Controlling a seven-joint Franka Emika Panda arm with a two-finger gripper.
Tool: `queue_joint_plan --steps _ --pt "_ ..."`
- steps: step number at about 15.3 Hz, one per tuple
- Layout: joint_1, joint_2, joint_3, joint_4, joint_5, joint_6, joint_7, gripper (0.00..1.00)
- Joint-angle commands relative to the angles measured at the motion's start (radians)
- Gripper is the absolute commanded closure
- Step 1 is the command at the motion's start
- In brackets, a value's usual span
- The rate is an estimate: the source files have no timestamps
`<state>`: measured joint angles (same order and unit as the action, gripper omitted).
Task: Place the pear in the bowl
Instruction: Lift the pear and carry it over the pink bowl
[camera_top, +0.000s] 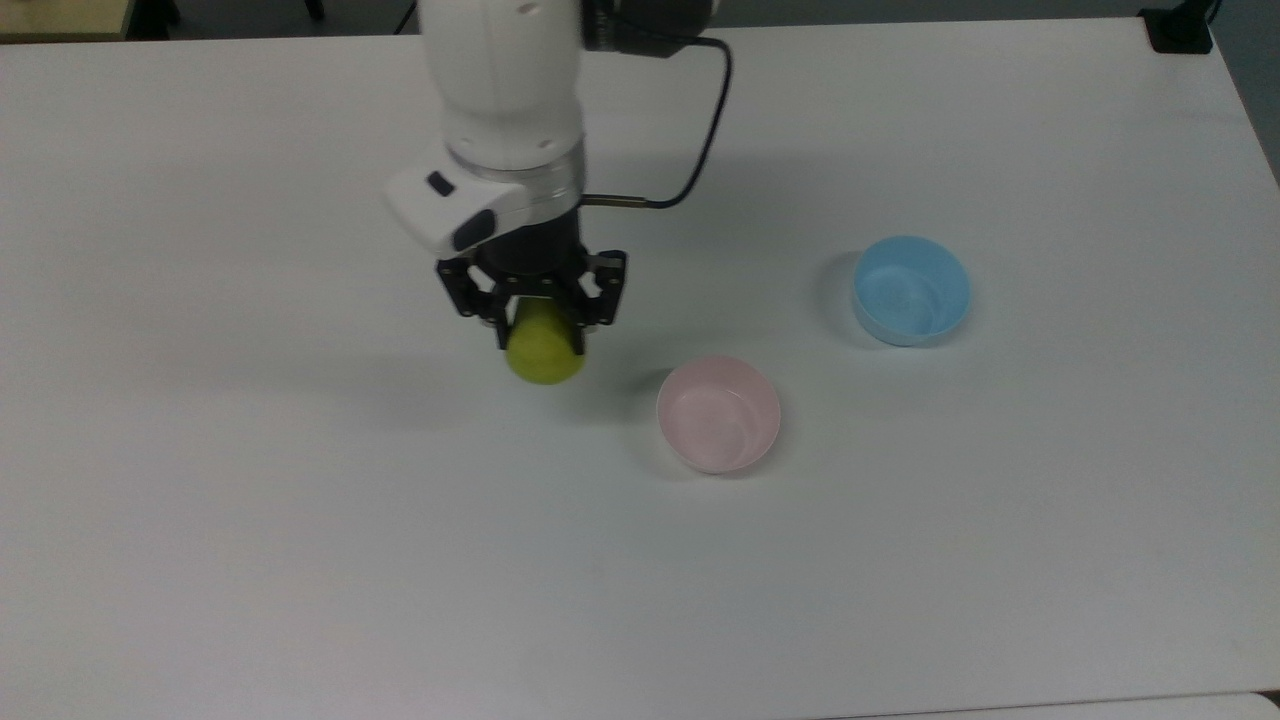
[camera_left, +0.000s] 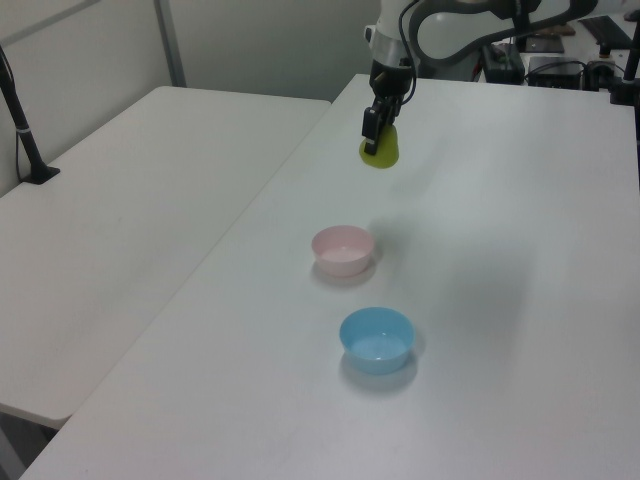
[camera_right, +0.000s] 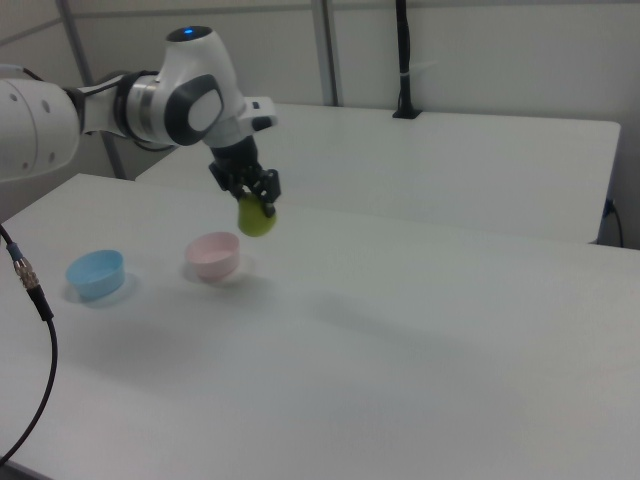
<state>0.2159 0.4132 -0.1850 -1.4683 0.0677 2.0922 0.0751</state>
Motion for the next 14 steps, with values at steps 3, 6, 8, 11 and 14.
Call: queue_joint_plan --steps 3,6,8,11,14 --pt "0.154 0.055 -0.019 0.049 0.012 0.008 0.196 0.74" --pt "0.186 0.094 -0.008 0.048 0.014 0.077 0.267 0.74" --pt "0.198 0.137 -0.002 0.048 0.012 0.13 0.285 0.73" --pt "0.198 0.163 -0.002 0.048 0.004 0.149 0.292 0.72" --pt "0.197 0.2 -0.002 0.046 0.0 0.166 0.288 0.62"
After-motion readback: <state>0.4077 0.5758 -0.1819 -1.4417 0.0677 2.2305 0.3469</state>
